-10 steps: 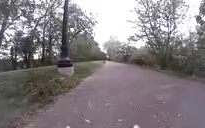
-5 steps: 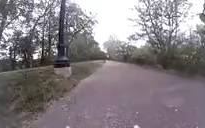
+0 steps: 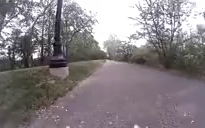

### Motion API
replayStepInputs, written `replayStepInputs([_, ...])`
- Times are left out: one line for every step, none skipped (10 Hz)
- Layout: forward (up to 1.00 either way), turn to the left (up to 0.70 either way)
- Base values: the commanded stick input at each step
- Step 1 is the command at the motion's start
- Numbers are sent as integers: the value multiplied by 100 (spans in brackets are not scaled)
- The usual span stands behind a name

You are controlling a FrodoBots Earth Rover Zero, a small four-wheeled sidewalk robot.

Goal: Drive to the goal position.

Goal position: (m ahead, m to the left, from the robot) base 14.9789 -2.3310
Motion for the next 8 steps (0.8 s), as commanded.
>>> replayStepInputs([70,0])
replayStepInputs([70,0])
replayStepInputs([70,0])
replayStepInputs([70,0])
replayStepInputs([70,0])
replayStepInputs([70,0])
replayStepInputs([70,0])
replayStepInputs([70,0])
